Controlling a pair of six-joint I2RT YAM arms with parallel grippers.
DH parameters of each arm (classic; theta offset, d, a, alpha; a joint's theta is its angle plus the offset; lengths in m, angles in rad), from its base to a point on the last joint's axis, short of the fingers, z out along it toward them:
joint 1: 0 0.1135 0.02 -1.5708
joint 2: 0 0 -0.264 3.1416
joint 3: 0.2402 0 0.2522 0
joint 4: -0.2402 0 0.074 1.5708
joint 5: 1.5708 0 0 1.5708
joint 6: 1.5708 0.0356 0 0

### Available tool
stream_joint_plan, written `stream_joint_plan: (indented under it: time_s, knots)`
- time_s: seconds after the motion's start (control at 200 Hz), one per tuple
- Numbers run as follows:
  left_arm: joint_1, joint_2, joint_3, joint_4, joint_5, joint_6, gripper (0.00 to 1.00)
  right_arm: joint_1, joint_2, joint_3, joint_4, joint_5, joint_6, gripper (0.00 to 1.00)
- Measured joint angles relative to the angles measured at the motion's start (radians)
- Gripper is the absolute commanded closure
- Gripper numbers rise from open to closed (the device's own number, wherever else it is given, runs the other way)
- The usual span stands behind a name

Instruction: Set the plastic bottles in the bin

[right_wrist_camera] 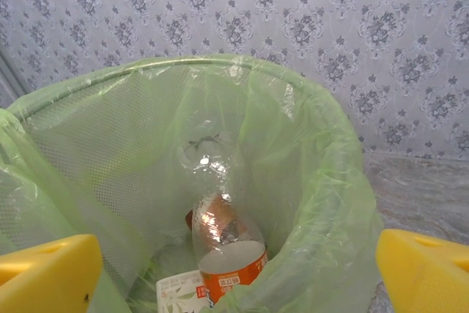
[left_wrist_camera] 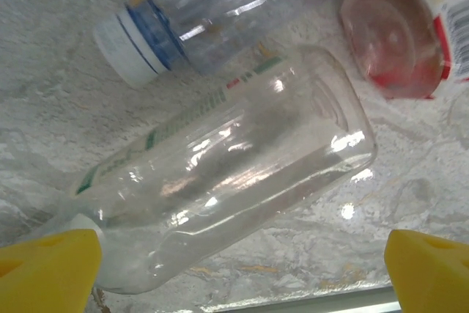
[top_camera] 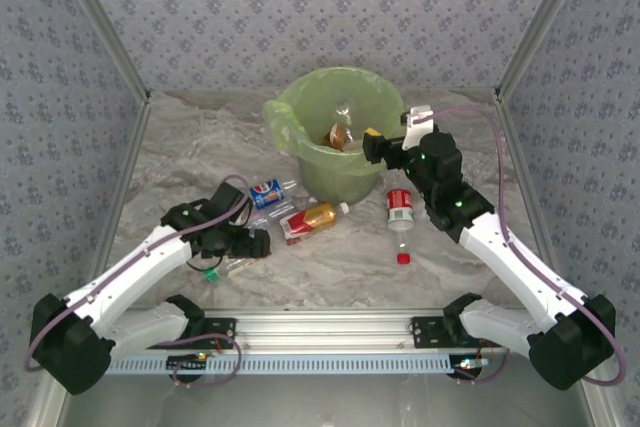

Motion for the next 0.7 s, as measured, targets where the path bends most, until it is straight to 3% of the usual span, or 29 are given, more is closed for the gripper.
stream_joint_plan:
  time_s: [0.395, 0.635, 0.7]
  knots:
    - [-0.097, 0.227, 0.012, 0.006, -0.195, -0.001, 0.01, 0.0, -0.002, -0.008, 0.006, 0.049, 0.004, 0.02]
    - [-0.097, 0.329, -0.008, 0.037, -0.222, -0.015, 0.01, -0.003, -0.006, -0.012, 0.006, 0.06, 0.014, 0.02]
    - [-0.097, 0.334, -0.013, 0.056, -0.236, -0.019, 0.06, -0.003, -0.006, -0.012, 0.006, 0.06, 0.019, 0.02]
